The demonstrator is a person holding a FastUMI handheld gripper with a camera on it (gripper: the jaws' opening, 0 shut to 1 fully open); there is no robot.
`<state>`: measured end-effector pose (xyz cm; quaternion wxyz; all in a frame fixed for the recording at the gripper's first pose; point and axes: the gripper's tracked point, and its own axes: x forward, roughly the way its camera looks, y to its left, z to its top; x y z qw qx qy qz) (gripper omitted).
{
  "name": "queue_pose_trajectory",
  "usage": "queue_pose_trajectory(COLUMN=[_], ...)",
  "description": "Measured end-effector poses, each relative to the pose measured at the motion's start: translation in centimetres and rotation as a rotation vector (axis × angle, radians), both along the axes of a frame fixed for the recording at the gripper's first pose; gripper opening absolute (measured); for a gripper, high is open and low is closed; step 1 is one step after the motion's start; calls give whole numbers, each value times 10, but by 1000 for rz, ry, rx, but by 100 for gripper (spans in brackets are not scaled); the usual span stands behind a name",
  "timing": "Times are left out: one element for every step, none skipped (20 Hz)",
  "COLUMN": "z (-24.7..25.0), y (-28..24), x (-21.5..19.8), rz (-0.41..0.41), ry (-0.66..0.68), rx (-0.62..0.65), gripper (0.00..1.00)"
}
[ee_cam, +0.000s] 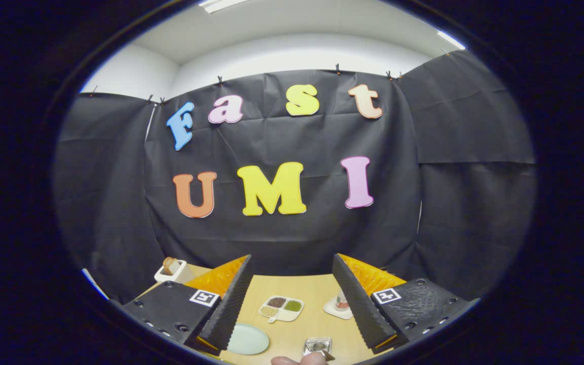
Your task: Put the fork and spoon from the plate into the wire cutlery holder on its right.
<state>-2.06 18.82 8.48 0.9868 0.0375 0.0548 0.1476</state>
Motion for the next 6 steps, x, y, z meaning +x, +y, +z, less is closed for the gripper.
queue_pose_trajectory(z=[1, 3, 4, 5, 5, 5], y=[1, 0, -1, -1, 0, 1], x=[-2, -3, -4, -5, -5, -5], rz=[3, 4, 5, 5, 4, 6], ry=[-2, -8, -11, -12, -9, -1], rx=[5, 9, 8, 4, 5, 11], gripper=[94, 94, 94, 94, 94, 94])
